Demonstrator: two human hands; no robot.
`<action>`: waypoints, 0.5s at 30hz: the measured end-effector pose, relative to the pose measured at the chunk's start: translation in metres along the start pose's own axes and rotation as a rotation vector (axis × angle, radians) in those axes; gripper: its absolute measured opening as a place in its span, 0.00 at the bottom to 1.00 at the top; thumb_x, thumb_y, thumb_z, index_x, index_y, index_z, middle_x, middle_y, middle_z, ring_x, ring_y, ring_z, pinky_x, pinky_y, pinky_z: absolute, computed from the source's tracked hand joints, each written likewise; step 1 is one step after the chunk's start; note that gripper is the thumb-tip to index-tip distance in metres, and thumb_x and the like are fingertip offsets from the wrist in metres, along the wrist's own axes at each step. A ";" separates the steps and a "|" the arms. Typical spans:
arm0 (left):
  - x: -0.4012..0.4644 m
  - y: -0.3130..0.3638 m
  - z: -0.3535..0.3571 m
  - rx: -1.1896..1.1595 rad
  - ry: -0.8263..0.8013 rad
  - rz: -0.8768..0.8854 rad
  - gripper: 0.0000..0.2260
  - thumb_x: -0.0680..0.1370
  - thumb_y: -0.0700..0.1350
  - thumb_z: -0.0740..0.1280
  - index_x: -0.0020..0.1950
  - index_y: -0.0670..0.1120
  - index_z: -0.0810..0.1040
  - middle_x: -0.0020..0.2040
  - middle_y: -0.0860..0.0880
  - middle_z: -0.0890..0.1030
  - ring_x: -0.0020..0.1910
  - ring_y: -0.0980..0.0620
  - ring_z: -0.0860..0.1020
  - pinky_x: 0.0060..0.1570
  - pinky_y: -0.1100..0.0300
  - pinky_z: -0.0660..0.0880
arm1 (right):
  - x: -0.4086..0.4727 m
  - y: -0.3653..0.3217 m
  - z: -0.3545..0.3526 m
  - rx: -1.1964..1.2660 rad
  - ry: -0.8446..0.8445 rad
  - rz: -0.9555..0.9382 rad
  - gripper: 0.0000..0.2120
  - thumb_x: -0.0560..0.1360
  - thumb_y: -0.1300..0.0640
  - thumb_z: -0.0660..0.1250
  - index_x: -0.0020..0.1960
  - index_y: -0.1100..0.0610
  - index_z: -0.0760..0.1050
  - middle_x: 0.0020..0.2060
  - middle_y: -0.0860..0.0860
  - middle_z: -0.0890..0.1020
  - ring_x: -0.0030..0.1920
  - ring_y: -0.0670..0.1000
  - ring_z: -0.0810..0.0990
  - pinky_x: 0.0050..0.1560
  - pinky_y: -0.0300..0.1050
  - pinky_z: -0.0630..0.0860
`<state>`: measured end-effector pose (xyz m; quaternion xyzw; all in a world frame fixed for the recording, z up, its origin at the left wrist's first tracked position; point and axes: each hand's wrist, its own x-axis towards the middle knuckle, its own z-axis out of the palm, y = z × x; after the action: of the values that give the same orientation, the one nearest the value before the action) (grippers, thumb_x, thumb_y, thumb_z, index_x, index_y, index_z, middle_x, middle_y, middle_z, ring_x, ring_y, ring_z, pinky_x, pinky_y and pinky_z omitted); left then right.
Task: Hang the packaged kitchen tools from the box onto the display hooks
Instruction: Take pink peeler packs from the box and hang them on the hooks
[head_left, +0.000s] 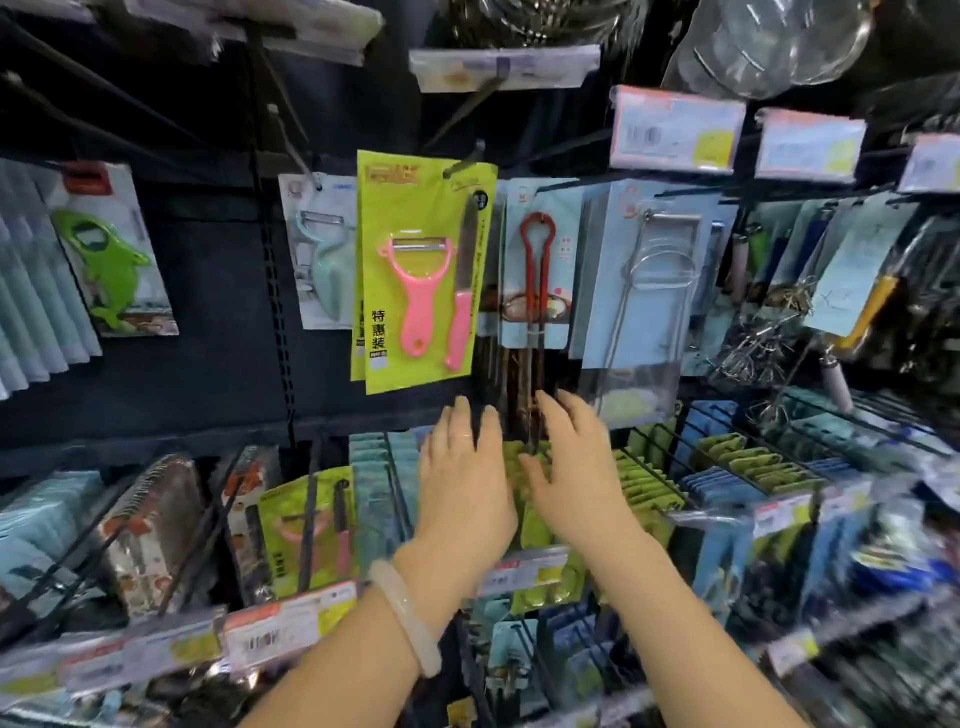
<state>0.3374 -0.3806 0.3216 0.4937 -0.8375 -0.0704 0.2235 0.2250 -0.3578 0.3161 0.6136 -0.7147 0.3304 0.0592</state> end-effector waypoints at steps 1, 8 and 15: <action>-0.004 0.009 0.007 0.022 -0.034 0.058 0.33 0.80 0.44 0.60 0.78 0.46 0.42 0.78 0.43 0.39 0.77 0.44 0.41 0.75 0.50 0.43 | -0.012 0.012 -0.002 -0.055 0.020 0.021 0.30 0.75 0.60 0.65 0.75 0.58 0.59 0.72 0.58 0.62 0.73 0.59 0.60 0.72 0.52 0.58; -0.048 0.079 0.079 -0.017 -0.152 0.472 0.36 0.68 0.41 0.74 0.73 0.38 0.63 0.73 0.35 0.62 0.72 0.37 0.63 0.68 0.47 0.64 | -0.120 0.096 -0.016 -0.336 0.047 0.309 0.36 0.57 0.69 0.77 0.64 0.66 0.73 0.59 0.67 0.77 0.57 0.70 0.77 0.53 0.65 0.75; -0.101 0.114 0.166 0.071 -0.564 0.575 0.34 0.79 0.43 0.62 0.78 0.47 0.44 0.78 0.42 0.45 0.77 0.43 0.45 0.73 0.49 0.48 | -0.220 0.142 -0.017 -0.429 -0.237 0.652 0.38 0.71 0.44 0.64 0.75 0.57 0.56 0.73 0.61 0.61 0.73 0.62 0.60 0.72 0.53 0.59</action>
<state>0.2148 -0.2542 0.1813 0.2078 -0.9719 -0.1086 -0.0218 0.1418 -0.1606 0.1647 0.3623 -0.9264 0.1024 -0.0050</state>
